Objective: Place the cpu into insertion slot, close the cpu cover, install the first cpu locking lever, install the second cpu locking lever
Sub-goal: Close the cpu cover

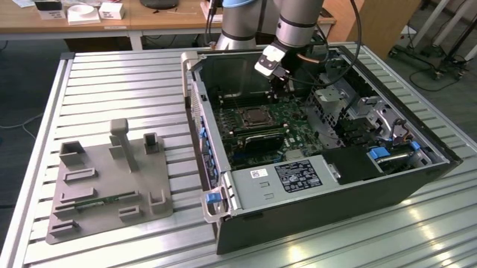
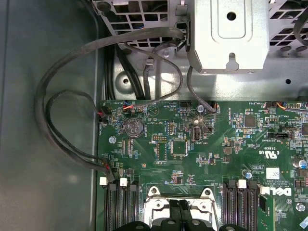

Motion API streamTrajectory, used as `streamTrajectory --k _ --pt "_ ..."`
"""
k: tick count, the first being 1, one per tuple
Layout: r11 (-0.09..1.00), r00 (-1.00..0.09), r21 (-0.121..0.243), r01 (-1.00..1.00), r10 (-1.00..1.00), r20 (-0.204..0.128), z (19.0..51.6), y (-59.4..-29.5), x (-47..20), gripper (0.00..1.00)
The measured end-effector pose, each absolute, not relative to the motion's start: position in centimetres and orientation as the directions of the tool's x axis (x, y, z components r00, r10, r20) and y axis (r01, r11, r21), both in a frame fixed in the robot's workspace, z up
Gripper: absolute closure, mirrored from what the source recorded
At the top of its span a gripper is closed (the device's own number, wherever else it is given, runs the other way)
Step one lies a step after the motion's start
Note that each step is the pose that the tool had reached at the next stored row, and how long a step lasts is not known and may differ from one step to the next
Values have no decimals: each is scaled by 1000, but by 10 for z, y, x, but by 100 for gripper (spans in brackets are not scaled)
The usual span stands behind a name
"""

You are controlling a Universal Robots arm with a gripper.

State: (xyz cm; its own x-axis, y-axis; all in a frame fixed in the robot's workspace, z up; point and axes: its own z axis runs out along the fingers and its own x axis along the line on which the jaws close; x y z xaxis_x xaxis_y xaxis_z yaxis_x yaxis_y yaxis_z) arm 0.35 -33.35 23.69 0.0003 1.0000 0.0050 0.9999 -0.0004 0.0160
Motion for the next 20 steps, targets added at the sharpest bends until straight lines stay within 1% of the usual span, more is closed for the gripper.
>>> streamTrajectory --k 11,20 --pt "0 0 16 1000 1000 5 237 -334 0 90" --pt "0 0 16 1000 1000 5 237 -334 -20 90"
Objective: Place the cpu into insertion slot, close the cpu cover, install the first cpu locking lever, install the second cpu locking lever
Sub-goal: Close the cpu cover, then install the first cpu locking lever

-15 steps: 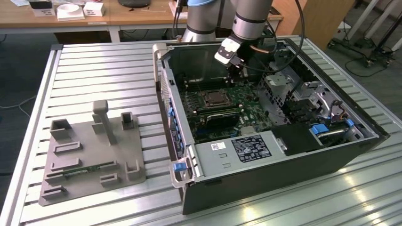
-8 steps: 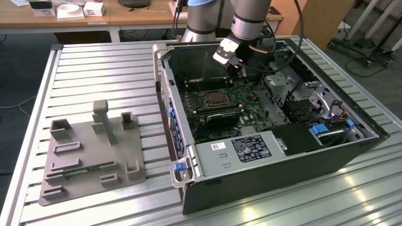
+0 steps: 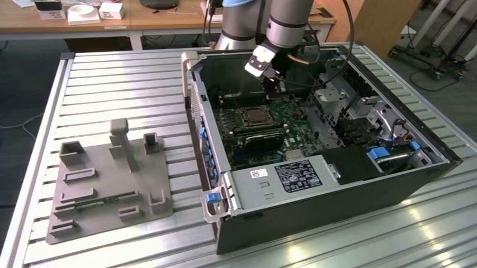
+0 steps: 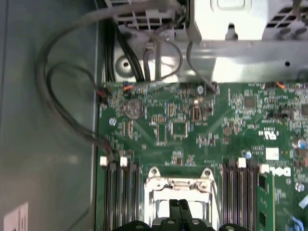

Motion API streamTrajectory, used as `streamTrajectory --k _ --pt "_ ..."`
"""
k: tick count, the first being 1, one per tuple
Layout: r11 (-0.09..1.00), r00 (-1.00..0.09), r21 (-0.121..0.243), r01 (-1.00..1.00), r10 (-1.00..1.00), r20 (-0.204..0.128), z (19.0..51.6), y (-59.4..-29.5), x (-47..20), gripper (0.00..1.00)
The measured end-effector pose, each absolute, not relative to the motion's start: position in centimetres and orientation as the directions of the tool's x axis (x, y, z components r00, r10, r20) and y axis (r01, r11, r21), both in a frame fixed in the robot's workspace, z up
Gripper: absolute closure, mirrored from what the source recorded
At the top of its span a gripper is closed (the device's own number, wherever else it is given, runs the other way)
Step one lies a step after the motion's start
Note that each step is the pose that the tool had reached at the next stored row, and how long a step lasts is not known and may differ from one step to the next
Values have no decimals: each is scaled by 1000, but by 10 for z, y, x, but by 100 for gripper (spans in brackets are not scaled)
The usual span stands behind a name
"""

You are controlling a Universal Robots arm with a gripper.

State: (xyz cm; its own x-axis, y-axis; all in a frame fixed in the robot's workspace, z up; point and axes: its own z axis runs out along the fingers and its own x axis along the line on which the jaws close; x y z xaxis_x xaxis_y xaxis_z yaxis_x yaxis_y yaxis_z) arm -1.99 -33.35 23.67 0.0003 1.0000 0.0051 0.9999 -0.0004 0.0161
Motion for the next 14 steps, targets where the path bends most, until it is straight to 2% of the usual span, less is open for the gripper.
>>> streamTrajectory --k 14 --pt "0 0 16 1000 1000 5 237 -334 -46 90"
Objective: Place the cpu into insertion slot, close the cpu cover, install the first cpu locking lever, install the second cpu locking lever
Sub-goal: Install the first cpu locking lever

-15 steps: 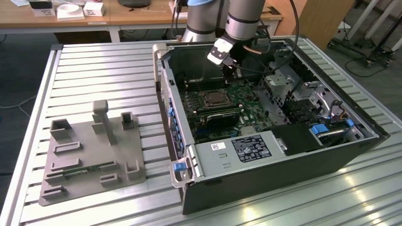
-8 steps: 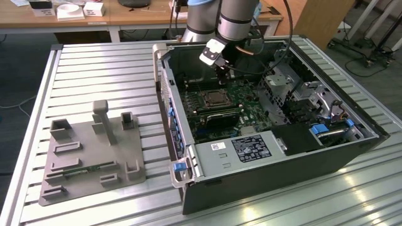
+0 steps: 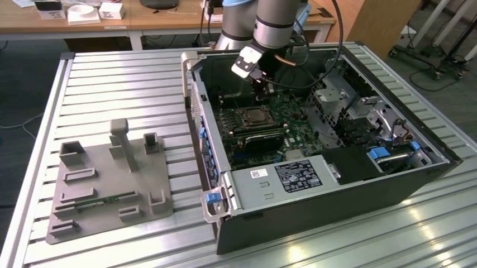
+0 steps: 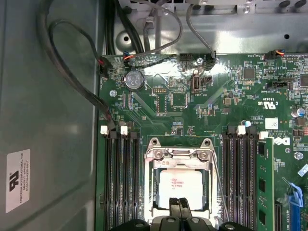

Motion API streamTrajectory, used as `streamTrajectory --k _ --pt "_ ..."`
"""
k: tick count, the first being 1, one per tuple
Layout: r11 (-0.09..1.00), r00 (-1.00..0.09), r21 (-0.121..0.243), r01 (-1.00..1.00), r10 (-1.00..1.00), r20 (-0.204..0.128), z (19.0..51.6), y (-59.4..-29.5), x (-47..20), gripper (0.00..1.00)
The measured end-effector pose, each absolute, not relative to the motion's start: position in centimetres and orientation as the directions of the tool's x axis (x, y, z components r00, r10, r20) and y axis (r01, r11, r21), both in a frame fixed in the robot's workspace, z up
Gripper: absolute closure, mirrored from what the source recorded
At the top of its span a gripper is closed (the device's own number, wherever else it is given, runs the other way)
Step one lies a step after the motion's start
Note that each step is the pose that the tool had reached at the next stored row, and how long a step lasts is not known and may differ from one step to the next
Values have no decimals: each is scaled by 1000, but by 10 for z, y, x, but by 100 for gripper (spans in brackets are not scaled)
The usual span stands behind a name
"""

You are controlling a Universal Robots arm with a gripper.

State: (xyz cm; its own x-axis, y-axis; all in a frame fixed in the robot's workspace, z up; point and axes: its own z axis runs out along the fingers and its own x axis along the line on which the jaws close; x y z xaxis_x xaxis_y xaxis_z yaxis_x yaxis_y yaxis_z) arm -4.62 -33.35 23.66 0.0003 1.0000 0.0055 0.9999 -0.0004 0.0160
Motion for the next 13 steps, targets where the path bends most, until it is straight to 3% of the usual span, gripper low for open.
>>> streamTrajectory --k 13 --pt "2 -2 16 1000 1000 6 237 -334 -46 90"
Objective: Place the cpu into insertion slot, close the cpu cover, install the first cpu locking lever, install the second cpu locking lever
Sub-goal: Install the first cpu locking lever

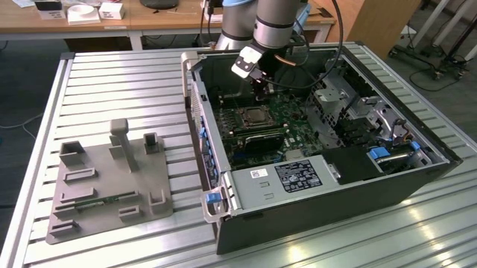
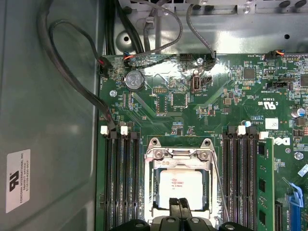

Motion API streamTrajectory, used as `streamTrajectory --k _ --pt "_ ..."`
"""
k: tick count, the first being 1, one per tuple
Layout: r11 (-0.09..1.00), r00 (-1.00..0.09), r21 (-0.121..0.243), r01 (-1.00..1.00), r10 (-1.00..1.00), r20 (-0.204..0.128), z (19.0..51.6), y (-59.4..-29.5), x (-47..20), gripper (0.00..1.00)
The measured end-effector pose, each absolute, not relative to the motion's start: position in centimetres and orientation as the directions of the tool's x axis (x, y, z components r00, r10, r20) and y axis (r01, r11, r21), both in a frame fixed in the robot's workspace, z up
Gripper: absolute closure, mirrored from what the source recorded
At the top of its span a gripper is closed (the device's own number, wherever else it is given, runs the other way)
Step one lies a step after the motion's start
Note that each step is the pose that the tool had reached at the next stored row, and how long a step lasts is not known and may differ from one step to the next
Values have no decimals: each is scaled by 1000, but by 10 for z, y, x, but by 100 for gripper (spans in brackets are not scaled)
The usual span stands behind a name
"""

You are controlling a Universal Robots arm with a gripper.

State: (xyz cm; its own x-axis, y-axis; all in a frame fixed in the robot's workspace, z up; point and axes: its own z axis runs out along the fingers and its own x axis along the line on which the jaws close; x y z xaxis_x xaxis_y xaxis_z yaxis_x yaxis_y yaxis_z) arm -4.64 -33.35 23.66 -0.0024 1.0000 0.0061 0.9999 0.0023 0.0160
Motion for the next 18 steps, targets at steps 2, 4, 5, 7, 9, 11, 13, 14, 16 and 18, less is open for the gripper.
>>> streamTrajectory --k 2,4,5,7,9,11,13,14,16,18 --pt "26 -26 16 1000 1000 6 237 -334 -47 90" --pt "60 -60 16 998 998 6 237 -334 -47 90" --pt "78 -78 16 997 997 6 237 -334 -47 90" --pt "105 -105 16 994 994 6 237 -334 -47 90" --pt "121 -121 16 993 993 6 237 -334 -47 90" --pt "131 -131 16 991 991 6 240 -334 -47 90" --pt "137 -137 16 990 991 6 243 -333 -47 90" --pt "140 -140 16 990 990 6 245 -333 -47 90" --pt "144 -145 16 989 989 6 248 -333 -47 90" --pt "162 -162 16 987 987 5 248 -333 -47 90"
